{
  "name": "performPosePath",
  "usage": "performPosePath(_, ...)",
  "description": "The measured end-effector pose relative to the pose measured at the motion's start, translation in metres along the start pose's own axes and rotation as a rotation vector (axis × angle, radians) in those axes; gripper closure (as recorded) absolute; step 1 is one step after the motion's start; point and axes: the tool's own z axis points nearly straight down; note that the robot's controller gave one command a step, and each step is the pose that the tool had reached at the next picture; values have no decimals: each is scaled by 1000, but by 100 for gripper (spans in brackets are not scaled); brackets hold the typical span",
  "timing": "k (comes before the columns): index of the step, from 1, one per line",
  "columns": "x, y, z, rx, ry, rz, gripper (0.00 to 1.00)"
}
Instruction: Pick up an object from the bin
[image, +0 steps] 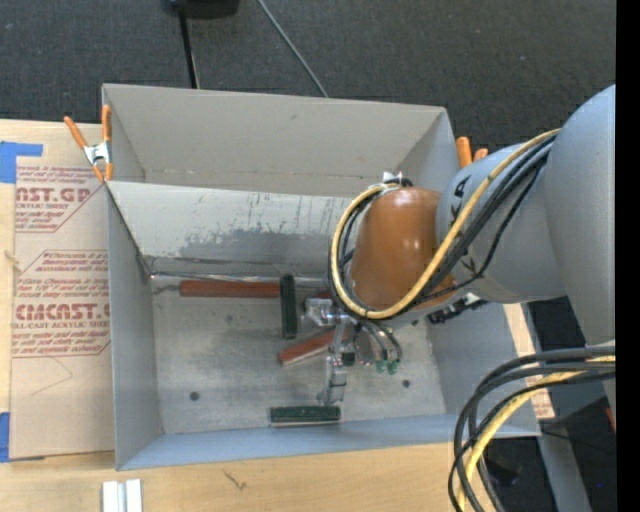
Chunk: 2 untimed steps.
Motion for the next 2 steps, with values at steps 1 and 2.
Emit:
performPosePath(1,-59,-22,32,-1,-4,6,100)
performPosePath(2,-59,-22,32,-1,-4,7,100)
